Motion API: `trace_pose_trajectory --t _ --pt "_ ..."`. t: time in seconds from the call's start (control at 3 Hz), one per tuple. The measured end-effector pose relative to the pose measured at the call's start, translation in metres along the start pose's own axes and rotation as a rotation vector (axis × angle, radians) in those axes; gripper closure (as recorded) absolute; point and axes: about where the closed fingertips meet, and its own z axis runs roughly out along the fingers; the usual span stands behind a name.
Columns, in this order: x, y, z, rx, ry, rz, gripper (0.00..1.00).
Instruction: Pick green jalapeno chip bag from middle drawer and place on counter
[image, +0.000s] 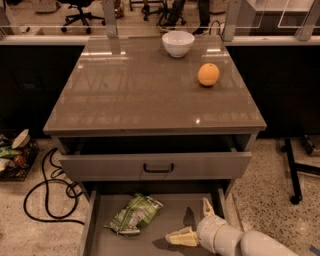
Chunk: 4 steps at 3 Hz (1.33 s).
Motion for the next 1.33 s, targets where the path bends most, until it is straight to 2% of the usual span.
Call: trace_pose_trajectory --t 0.33,0.67,1.0,1.33 --pt "-0.001 0.011 0.034 -0.039 -0.004 -0.034 0.00" --pt "-0.002 0.024 0.076 -0.089 -0.044 -0.061 0.00" --pt "-0.001 0.039 0.118 -0.153 -0.117 -0.049 0.00" --pt "0.000 0.057 0.152 -0.184 -0.151 -0.045 0.00"
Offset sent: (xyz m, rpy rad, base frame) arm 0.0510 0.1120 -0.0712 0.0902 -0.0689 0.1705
